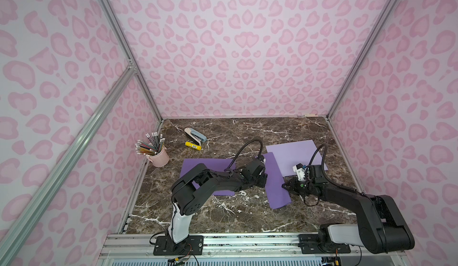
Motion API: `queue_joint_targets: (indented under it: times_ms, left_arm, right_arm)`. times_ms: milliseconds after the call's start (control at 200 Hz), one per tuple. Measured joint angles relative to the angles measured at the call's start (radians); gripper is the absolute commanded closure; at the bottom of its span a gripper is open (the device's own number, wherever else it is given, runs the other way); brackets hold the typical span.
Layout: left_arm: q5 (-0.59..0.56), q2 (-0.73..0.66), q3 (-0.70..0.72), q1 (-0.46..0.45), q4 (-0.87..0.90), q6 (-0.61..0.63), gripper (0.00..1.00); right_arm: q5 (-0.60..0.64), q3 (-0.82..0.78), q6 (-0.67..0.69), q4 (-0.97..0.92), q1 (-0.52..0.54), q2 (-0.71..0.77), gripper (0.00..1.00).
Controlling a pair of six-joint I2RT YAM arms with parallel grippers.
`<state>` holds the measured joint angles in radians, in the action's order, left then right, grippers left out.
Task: Fold the rectangular paper in half along the long edge
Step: Pick up the paper from the center of the board, then place the paper at the center of the board.
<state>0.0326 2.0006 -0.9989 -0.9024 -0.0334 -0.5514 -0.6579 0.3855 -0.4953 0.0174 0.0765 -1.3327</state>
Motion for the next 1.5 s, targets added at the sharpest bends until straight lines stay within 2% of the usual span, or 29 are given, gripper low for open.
queue_joint_targets:
  times_ms: [125,170,240,265,290,340,395,420,500,600,820,975,1075,1160,1310,1400,1500]
  left_arm:
    - [0.001,-0.015,0.001,-0.002,0.019,-0.004,0.96]
    - [0.002,-0.021,-0.008,-0.002,0.047,-0.006,0.88]
    - [0.002,-0.040,-0.032,-0.002,0.123,-0.005,0.65]
    - [0.001,-0.050,-0.043,-0.002,0.152,-0.005,0.54]
    - [-0.001,-0.065,-0.056,-0.001,0.180,-0.005,0.34]
    - [-0.013,-0.109,-0.095,0.001,0.225,0.001,0.11]
    - [-0.029,-0.172,-0.140,0.006,0.246,0.012,0.00]
    - [-0.036,-0.210,-0.161,0.011,0.248,0.018,0.03]
    - [-0.066,-0.328,-0.205,0.030,0.248,0.027,0.03]
    - [-0.118,-0.480,-0.192,0.047,0.251,0.031,0.03]
    - [-0.180,-0.819,0.041,0.057,0.295,-0.008,0.03]
    - [-0.227,-1.026,0.180,0.062,0.356,-0.061,0.04]
    - [-0.254,-1.132,0.222,0.064,0.397,-0.092,0.02]
    - [-0.277,-1.194,0.236,0.067,0.420,-0.113,0.01]
    - [-0.304,-1.229,0.242,0.068,0.449,-0.130,0.06]
    - [-0.314,-1.220,0.243,0.068,0.466,-0.134,0.12]
    - [-0.320,-1.206,0.247,0.068,0.477,-0.137,0.19]
  right_arm:
    - [0.005,0.013,-0.002,-0.005,0.000,0.005,1.00]
    - [0.005,0.013,-0.002,-0.008,0.000,0.008,1.00]
    - [0.005,0.013,-0.003,-0.012,0.002,0.013,1.00]
    - [0.005,0.015,-0.003,-0.013,0.002,0.013,1.00]
    - [0.006,0.021,-0.008,-0.020,0.004,0.012,1.00]
    - [0.007,0.034,-0.013,-0.023,0.011,0.008,1.00]
    - [0.008,0.060,-0.013,-0.024,0.026,-0.007,1.00]
    - [0.009,0.074,-0.013,-0.026,0.036,-0.017,1.00]
    - [0.010,0.138,-0.013,-0.026,0.073,-0.058,1.00]
    - [0.013,0.247,-0.022,-0.021,0.130,-0.144,1.00]
    - [0.034,0.565,-0.086,0.026,0.233,-0.428,1.00]
    - [0.071,0.744,-0.129,0.039,0.253,-0.612,1.00]
    - [0.104,0.813,-0.142,0.028,0.250,-0.684,0.73]
    - [0.138,0.834,-0.139,0.011,0.245,-0.697,0.64]
    - [0.212,0.785,-0.127,-0.031,0.207,-0.603,0.59]
    - [0.274,0.729,-0.113,-0.043,0.171,-0.514,0.62]
    - [0.335,0.700,-0.088,-0.074,0.142,-0.483,0.72]
